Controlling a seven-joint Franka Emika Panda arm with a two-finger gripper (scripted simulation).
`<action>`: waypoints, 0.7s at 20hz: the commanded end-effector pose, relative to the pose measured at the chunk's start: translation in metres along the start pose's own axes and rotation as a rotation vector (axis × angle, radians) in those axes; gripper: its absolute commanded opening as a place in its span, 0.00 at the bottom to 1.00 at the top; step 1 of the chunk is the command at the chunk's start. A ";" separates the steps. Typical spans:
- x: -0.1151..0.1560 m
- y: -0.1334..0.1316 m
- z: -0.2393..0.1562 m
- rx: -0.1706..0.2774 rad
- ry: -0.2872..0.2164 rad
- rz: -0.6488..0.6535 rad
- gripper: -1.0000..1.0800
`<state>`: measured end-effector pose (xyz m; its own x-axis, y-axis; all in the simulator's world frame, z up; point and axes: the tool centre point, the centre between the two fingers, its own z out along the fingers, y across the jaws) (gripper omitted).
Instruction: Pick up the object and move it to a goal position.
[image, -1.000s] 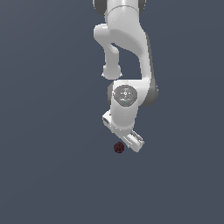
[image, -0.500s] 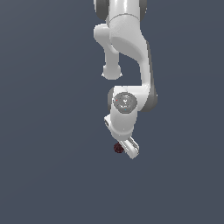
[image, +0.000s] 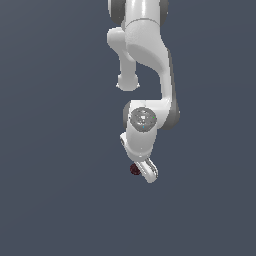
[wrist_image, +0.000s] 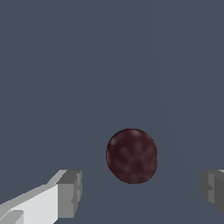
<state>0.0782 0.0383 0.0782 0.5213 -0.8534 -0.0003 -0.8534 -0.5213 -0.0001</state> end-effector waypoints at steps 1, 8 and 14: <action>0.000 0.000 0.003 0.000 0.000 0.000 0.96; -0.001 0.001 0.036 0.000 0.000 0.003 0.96; 0.000 0.001 0.051 0.000 0.000 0.005 0.96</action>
<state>0.0767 0.0379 0.0289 0.5171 -0.8559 -0.0010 -0.8559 -0.5171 0.0019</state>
